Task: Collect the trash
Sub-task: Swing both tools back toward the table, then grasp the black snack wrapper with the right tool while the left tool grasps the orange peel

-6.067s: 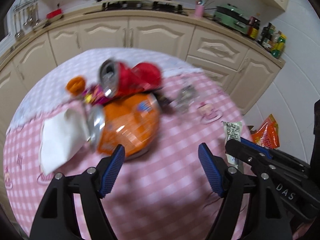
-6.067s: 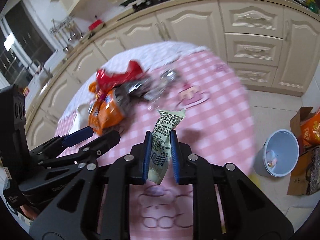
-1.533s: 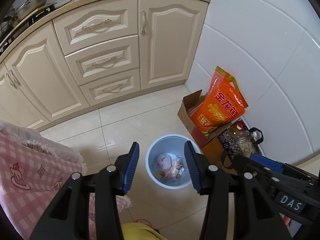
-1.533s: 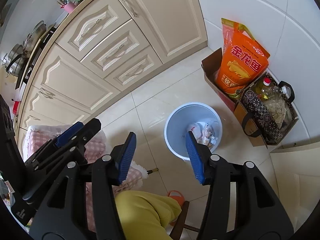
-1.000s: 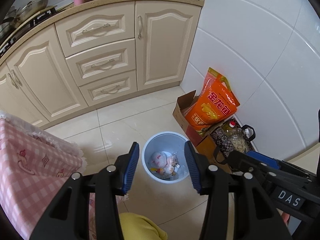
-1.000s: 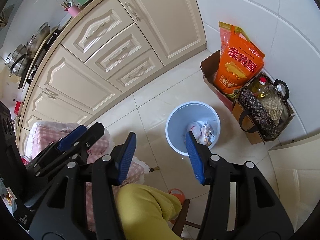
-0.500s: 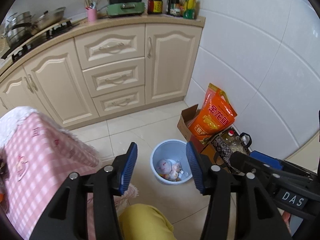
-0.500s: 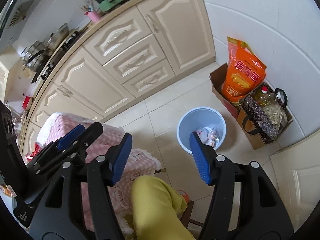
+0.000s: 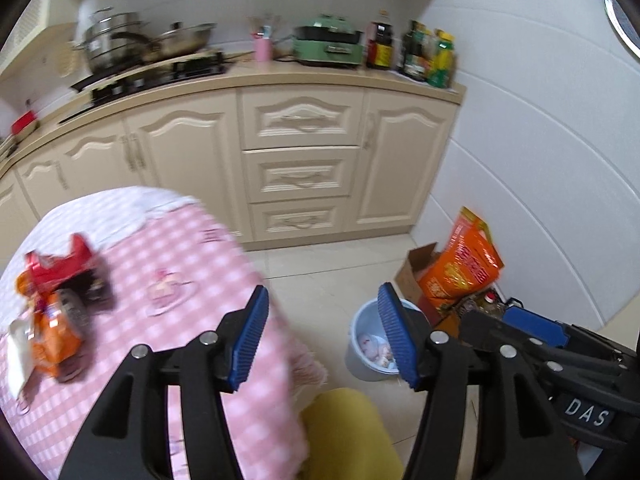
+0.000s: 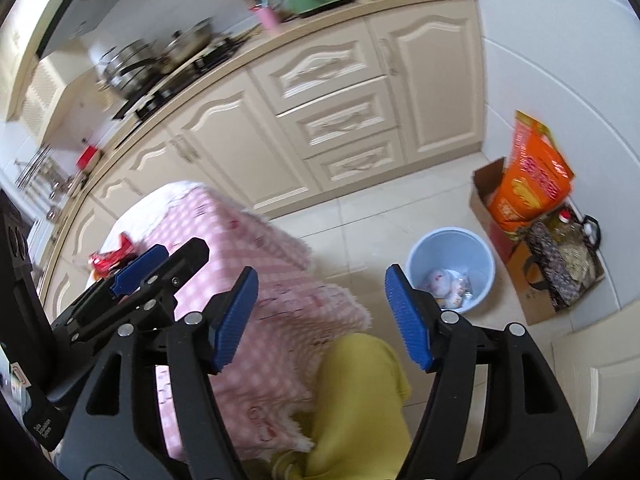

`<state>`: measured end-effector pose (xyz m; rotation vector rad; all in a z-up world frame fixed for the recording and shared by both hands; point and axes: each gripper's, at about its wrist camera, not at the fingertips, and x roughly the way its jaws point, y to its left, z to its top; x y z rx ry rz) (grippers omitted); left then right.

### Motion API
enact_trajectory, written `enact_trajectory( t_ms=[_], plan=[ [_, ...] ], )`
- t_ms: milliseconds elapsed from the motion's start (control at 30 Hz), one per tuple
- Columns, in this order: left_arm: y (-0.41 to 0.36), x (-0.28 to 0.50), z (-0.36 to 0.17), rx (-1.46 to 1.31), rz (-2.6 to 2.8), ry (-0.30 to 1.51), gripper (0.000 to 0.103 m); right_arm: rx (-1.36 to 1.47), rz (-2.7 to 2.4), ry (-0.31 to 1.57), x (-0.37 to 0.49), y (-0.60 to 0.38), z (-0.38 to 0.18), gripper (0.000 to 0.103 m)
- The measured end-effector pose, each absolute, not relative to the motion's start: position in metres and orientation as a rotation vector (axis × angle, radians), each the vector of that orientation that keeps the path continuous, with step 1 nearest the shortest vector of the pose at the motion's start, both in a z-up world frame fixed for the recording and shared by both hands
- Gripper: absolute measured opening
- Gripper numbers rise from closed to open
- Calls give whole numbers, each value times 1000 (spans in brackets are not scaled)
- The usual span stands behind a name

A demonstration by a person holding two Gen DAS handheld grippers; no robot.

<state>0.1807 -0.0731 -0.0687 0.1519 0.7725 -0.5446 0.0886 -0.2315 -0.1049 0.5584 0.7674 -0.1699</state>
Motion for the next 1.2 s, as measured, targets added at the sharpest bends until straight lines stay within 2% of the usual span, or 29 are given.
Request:
enact_trajectory(
  t_ms=[400, 567, 800, 1200],
  plan=[
    [57, 210, -65, 74, -267, 829, 58, 428, 34, 841, 152, -121, -101, 68],
    [111, 221, -63, 10, -158, 812, 69, 353, 104, 873, 179, -79, -102, 68],
    [177, 231, -60, -53, -73, 798, 74, 250, 172, 917, 225, -36, -108, 68],
    [235, 261, -77, -141, -18, 857, 76, 102, 199, 995, 306, 4, -139, 68]
  ],
)
